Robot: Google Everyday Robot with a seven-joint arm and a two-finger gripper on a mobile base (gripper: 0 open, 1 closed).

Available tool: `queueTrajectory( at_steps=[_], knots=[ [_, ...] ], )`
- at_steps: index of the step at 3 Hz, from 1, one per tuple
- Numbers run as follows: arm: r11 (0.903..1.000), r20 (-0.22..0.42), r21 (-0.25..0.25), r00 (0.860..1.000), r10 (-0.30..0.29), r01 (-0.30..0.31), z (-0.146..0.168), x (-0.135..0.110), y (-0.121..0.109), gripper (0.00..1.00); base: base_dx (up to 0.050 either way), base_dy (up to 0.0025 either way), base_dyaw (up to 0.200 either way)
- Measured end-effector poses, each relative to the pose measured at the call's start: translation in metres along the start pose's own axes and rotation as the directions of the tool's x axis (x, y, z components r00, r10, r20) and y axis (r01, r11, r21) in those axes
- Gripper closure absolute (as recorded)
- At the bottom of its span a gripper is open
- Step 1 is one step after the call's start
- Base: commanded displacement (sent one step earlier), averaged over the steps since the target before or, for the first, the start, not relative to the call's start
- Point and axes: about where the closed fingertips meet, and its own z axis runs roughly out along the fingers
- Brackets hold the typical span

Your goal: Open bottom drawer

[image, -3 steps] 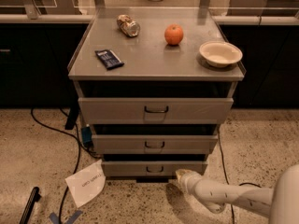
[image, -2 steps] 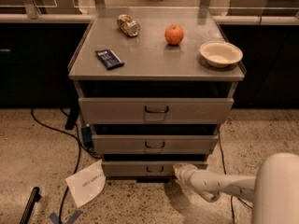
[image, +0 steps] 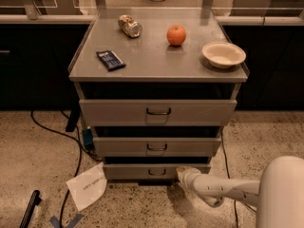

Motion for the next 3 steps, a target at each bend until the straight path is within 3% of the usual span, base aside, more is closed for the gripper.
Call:
queueTrajectory(
  at_steps=[1, 2, 3],
  knots=[
    [0.9945, 0.075, 0.065, 0.994, 0.076, -0.081, 0.008, 0.011, -0.005, 1.0, 0.0, 0.0, 0.0],
    [0.9754, 0.209, 0.16, 0.971, 0.116, -0.151, 0.018, 0.005, -0.023, 1.0, 0.0, 0.0, 0.0],
    [0.9641, 0.268, 0.201, 0.956, 0.116, -0.173, 0.03, -0.001, -0.037, 1.0, 0.0, 0.0, 0.0]
  ],
)
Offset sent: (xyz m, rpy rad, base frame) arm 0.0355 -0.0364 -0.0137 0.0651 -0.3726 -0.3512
